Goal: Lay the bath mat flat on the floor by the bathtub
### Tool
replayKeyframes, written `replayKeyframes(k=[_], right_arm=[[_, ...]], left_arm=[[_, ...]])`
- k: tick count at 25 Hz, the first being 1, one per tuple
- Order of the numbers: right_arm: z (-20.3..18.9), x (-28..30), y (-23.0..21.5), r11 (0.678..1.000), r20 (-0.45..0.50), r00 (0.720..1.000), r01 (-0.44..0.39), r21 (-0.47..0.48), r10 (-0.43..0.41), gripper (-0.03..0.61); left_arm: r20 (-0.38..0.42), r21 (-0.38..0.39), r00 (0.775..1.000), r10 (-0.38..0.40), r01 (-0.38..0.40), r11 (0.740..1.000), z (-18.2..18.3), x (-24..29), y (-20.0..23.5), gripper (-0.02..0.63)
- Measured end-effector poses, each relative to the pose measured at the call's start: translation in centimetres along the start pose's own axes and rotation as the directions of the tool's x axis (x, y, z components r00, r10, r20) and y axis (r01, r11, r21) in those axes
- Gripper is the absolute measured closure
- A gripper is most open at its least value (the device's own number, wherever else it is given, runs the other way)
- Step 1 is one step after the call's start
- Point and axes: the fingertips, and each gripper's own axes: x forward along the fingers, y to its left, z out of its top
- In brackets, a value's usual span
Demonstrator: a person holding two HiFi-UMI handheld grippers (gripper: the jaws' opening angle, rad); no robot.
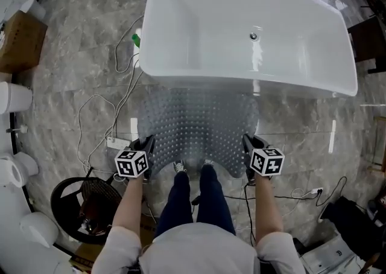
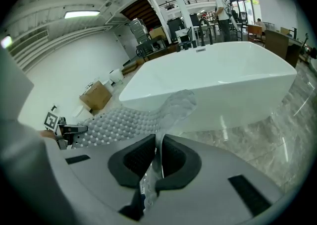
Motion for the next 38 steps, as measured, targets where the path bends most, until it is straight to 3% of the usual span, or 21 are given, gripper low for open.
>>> replayKeyframes(k=[4, 10, 26, 32, 38], right_arm=[[-0.6, 2.7, -1.3, 1.000, -0.014, 1.000, 0.013, -0.008, -0.013, 0.538], [-2.6, 6.9, -4.6, 0.998, -0.003, 1.000, 0.012, 0.064, -0.012, 0.538], [-7.7, 17.2, -11.7, 0.997, -0.099, 0.993, 0.055, -0.055, -0.061, 0.538], [-10.1, 21.6, -13.9, 0.997, -0.115, 0.991, 0.059, -0.054, -0.065, 0.538], [-12.7, 25.4, -16.3, 0.996, -0.131, 0.989, 0.063, -0.060, -0.071, 0.538]], left_arm=[[-0.002, 0.032, 1.000, 0.012, -0.012, 0.999, -0.5, 2.4, 0.7, 0.572], [-0.024, 0.033, 0.997, 0.067, -0.066, 0.997, -1.9, 6.2, 2.6, 0.573], [-0.085, 0.054, 0.991, 0.105, -0.100, 0.993, -8.1, 16.6, 7.9, 0.572], [-0.093, 0.059, 0.986, 0.137, -0.132, 0.989, -10.4, 20.4, 10.8, 0.572], [-0.111, 0.117, 0.982, 0.150, -0.137, 0.984, -12.8, 24.5, 12.9, 0.572]])
